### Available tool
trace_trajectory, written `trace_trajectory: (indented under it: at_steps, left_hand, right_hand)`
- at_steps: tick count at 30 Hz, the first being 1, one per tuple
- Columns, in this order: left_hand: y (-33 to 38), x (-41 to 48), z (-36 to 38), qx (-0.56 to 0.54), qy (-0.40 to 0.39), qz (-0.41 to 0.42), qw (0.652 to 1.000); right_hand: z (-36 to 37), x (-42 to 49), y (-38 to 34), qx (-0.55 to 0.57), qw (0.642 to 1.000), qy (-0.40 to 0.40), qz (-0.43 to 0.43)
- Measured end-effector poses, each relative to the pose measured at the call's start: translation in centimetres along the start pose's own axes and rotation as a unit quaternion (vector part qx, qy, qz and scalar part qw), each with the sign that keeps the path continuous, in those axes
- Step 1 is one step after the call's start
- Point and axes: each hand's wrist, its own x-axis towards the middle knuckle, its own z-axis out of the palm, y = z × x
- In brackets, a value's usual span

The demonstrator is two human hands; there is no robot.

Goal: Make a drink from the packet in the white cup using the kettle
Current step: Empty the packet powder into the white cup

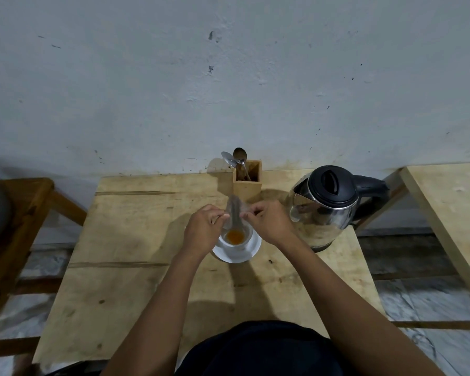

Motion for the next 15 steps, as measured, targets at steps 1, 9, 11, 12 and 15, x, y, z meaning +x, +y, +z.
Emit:
trace_trajectory:
  at_steps: [1, 9, 11, 12, 15]
  left_hand:
    - [0.08, -0.03, 0.01, -0.003, 0.001, -0.003, 1.0]
    - [0.32, -0.48, 0.26, -0.011, 0.001, -0.004, 1.0]
    - [0.29, -0.47, 0.18, -0.019, 0.005, -0.012, 1.0]
    - [0.21, -0.49, 0.12, -0.024, 0.006, -0.019, 1.0]
    - [0.3, -0.66, -0.17, -0.017, 0.004, -0.025, 1.0]
  right_hand:
    - [0.12, 0.04, 0.11, 0.004, 1.0, 0.011, 0.002]
    - [0.21, -0.44, -0.18, 0.03, 0.999, 0.014, 0.005]
    - [0.3, -0.45, -0.28, 0.032, 0.999, 0.022, 0.01]
    - [0.28, -0.47, -0.26, 0.026, 0.999, 0.03, 0.015]
    - [0.43, -0.65, -0.11, 0.032, 0.999, 0.022, 0.024]
